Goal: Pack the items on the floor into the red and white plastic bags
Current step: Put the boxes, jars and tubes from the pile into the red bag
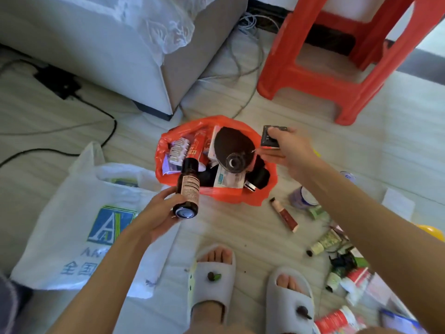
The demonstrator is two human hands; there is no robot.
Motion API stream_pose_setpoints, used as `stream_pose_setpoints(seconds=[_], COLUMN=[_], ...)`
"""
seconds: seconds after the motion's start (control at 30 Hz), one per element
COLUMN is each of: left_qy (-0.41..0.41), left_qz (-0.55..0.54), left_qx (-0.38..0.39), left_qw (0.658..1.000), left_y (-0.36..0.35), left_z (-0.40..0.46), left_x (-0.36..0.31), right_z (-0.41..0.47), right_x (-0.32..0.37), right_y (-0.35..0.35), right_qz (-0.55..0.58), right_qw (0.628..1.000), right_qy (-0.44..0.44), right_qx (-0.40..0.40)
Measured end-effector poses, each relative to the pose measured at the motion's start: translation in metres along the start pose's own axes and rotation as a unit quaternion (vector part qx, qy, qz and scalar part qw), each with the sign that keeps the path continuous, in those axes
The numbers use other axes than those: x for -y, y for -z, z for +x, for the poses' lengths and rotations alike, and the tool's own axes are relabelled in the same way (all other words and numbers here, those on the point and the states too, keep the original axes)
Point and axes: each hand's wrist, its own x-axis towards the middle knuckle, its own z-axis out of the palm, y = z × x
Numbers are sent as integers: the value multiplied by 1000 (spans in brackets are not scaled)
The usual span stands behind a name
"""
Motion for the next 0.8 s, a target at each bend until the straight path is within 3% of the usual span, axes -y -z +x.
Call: stream_pose_setpoints(seconds=[0.13,0.2,0.27,0.33,0.4,0.5,0.57,0.63,0.67,0.73,0.8], left_qy=[-49,-63,-76,-88,-98,-129,-154,-174,-177,-167,-146], left_qz=[-7,-3,26,69,101,127,142,152,153,125,71], left_qx=[-15,-19,-37,-57,-64,-70,-86,-100,-105,-110,-110], left_qw=[999,998,996,992,988,981,974,968,967,972,981], left_y=[-13,-18,-20,-20,-21,-25,-30,-34,-36,-41,-46], left_z=[22,31,39,47,55,64,69,76,79,84,86], left_x=[-13,-19,-21,-23,-25,-33,-41,-45,-44,-38,-30], right_z=[22,23,20,26,34,47,48,50,48,47,43], right_x=[-3,-12,-30,-50,-64,-67,-60,-60,-61,-67,-74], right_y=[-4,-6,-8,-6,-4,1,2,3,2,2,2], right_qz=[-21,-109,-275,-437,-589,-752,-771,-769,-762,-720,-639], right_qw=[978,957,916,849,756,560,489,480,501,588,710], right_qy=[138,220,282,297,280,347,400,406,389,338,262], right_qx=[-153,-152,-78,15,45,-21,-84,-117,-128,-147,-139])
